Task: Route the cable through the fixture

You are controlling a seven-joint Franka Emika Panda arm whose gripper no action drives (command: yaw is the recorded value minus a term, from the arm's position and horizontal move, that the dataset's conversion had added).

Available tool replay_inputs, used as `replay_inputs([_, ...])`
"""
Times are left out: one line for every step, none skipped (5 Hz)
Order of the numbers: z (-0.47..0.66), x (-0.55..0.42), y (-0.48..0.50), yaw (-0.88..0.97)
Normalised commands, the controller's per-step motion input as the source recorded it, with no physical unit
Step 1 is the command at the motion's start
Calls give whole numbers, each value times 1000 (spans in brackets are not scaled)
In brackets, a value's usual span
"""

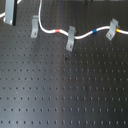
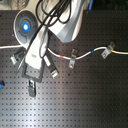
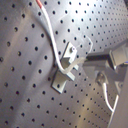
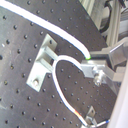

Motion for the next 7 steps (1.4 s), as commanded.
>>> replay_inputs([279,-199,314,0])
replay_inputs([109,50,446,306])
replay_inputs([42,166,452,414])
replay_inputs([61,157,379,454])
replay_inputs([108,-20,152,437])
replay_inputs([197,-228,214,183])
replay_inputs([152,-225,279,131])
